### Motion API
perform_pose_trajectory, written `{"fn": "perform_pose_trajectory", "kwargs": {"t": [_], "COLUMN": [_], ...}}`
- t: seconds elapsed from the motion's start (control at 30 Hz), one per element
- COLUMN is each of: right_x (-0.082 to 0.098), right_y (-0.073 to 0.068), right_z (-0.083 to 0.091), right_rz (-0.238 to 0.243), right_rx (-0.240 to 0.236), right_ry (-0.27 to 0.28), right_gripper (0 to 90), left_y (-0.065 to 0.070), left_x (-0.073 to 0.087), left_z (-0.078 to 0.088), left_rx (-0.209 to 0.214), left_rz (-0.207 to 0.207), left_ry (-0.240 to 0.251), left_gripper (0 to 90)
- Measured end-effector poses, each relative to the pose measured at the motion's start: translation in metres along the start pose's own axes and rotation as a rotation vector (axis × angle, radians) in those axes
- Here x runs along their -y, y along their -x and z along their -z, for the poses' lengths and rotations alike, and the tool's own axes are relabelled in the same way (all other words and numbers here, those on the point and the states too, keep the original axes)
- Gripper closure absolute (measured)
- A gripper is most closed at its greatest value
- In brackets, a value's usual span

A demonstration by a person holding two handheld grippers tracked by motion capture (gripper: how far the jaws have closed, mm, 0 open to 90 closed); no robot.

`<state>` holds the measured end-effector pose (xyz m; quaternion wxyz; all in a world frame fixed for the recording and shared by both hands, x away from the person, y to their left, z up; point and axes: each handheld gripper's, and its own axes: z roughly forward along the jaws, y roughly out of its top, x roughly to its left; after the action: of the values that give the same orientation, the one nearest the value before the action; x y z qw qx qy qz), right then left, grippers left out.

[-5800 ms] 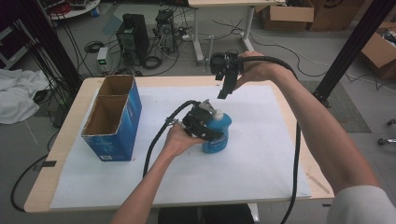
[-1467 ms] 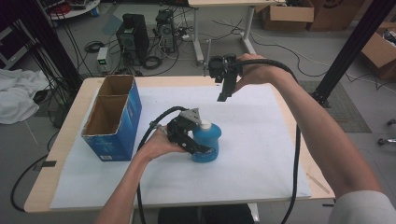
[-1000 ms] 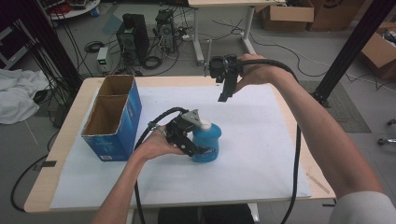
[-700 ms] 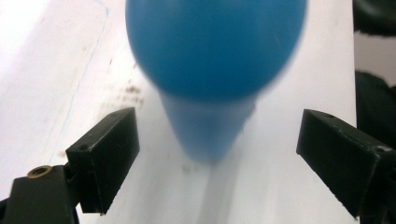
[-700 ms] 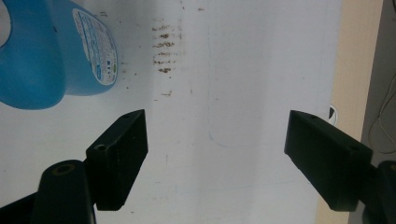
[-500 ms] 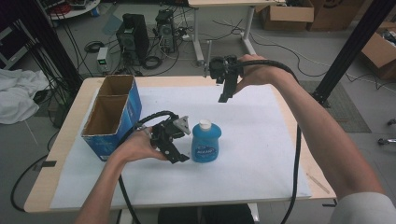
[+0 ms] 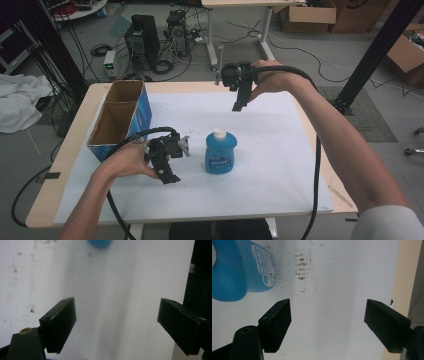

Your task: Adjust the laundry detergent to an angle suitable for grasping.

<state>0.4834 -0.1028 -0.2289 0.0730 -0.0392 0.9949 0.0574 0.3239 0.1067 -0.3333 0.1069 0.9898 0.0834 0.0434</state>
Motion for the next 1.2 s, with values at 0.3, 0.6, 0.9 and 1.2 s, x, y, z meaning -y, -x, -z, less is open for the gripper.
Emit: {"fn": "perform_pose_trajectory", "kwargs": {"t": [0.3,0.6,0.9,1.2], "right_x": [0.002,0.0,0.0,0.001], "right_y": [0.0,-0.001,-0.005,-0.006], "right_z": [-0.001,-0.001,0.0,0.0], "right_rz": [-0.008,-0.001,0.001,-0.006], "right_rx": [-0.005,-0.004,-0.001,-0.011], "right_ry": [-0.006,-0.008,0.003,0.001], "right_gripper": [21.6,21.5,21.5,21.3], "left_y": [0.0,0.0,0.005,0.005], "left_x": [0.016,0.019,0.024,0.029], "left_z": [-0.001,-0.001,0.007,0.012], "left_rx": [0.016,0.021,0.002,-0.005], "left_rz": [-0.022,-0.007,-0.006,0.002], "left_ry": [-0.122,-0.179,-0.167,-0.142], "left_gripper": [16.2,16.3,16.3,16.3]}}
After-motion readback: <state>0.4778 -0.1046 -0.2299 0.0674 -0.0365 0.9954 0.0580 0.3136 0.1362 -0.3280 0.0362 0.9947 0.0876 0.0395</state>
